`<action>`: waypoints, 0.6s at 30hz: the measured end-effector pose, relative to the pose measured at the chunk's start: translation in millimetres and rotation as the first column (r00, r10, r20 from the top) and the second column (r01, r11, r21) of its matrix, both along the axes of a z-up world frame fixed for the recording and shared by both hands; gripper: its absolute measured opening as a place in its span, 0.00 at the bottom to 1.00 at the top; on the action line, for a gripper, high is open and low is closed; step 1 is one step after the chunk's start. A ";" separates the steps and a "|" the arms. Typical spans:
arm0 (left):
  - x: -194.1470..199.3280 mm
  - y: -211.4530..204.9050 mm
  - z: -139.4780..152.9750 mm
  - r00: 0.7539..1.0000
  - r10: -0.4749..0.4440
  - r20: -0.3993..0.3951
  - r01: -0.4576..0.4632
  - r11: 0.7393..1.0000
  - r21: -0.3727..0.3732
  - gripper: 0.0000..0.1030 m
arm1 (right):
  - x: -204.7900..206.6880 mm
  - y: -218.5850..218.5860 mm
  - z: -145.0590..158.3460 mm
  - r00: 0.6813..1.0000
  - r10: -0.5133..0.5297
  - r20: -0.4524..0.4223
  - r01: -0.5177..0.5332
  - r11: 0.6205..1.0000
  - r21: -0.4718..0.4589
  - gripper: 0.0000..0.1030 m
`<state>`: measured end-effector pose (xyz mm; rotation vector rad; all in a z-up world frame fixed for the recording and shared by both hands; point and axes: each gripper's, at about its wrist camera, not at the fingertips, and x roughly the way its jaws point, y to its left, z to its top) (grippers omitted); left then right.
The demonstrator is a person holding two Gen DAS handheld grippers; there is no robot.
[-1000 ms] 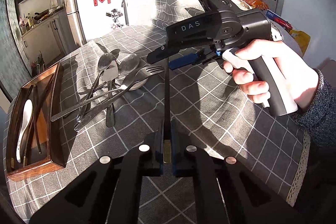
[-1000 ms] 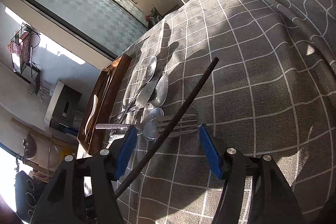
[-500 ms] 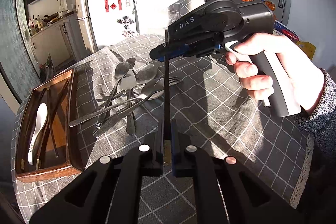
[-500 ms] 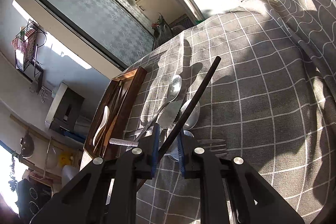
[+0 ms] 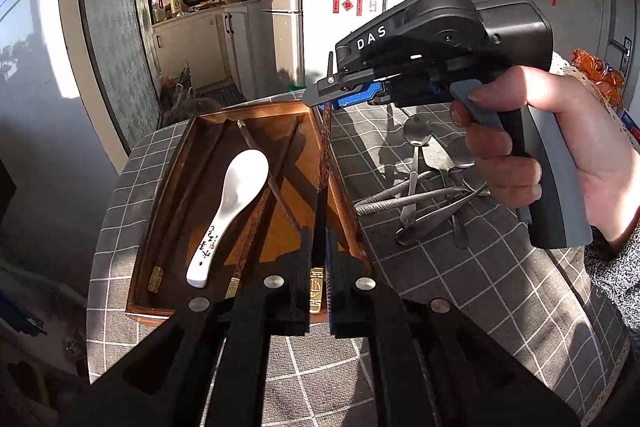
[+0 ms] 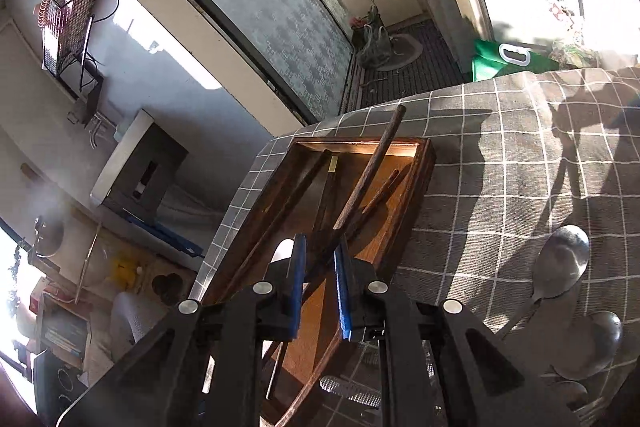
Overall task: Organize utensils
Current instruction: 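Lower the chopstick into the wooden tray and open both grippers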
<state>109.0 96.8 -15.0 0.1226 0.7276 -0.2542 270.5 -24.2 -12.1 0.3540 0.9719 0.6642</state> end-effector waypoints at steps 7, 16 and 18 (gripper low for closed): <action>20.1 17.4 -10.3 0.998 0.050 -0.023 -0.050 0.999 0.010 0.06 | 2.0 15.9 -10.2 1.000 0.024 -0.016 -0.024 0.999 -0.023 0.26; 33.0 12.7 -23.1 0.998 0.047 -0.030 -0.044 0.995 0.094 0.32 | -25.8 -53.9 12.4 0.999 -0.004 0.035 0.003 1.000 0.025 0.37; 32.3 12.1 -24.5 0.999 0.030 -0.029 -0.027 0.994 0.101 0.48 | -34.8 -77.9 19.5 0.998 -0.014 0.056 0.013 1.000 0.023 0.40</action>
